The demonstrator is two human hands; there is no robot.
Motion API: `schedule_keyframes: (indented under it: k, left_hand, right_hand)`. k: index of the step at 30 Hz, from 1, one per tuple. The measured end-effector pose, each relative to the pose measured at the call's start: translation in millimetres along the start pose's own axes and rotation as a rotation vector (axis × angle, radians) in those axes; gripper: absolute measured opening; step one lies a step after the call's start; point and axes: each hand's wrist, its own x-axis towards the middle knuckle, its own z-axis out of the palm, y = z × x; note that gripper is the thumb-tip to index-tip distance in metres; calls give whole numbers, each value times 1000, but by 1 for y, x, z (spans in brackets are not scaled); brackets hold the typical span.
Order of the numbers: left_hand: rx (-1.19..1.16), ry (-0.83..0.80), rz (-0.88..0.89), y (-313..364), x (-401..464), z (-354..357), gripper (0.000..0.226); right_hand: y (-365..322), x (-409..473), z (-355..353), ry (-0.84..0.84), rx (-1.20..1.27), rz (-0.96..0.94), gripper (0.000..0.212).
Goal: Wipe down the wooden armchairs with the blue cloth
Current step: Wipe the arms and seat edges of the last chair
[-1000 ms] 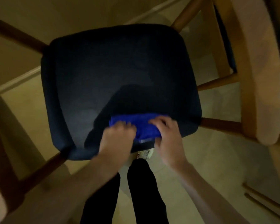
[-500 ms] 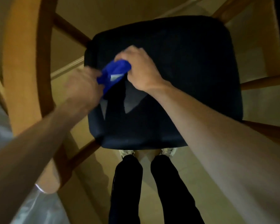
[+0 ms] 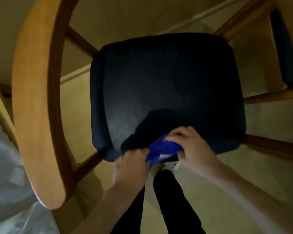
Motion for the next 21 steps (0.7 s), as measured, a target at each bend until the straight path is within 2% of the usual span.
schedule_keyframes:
  k: [4,7,10,13,15,18,21]
  left_hand:
    - [35,429,49,-11,57,-65,29]
    - [100,516,32,-19,105,-95,34]
    - [189,490,13,-22,114,-81,36]
    - [192,476,63,-23,84,-46,31]
    - [151,376,105,-27,62,-27,30]
    - [98,164,207,-33,34,-6,31]
    - [76,131,237,-35,25,-10,33]
  right_hand:
    - [-1,70,-42,289,-16,-44,53]
    - [-10,122,-51,360,-24,22,52]
    - [-18,134,-30,330,-65,88,56]
    - [-23,99,-11,337,-47,55,48]
    - [-17,65,0,228,-73,11,48]
    - [-13,20,15,-25,-72,54,58]
    - [-21,8,21,-106,-214,43,66]
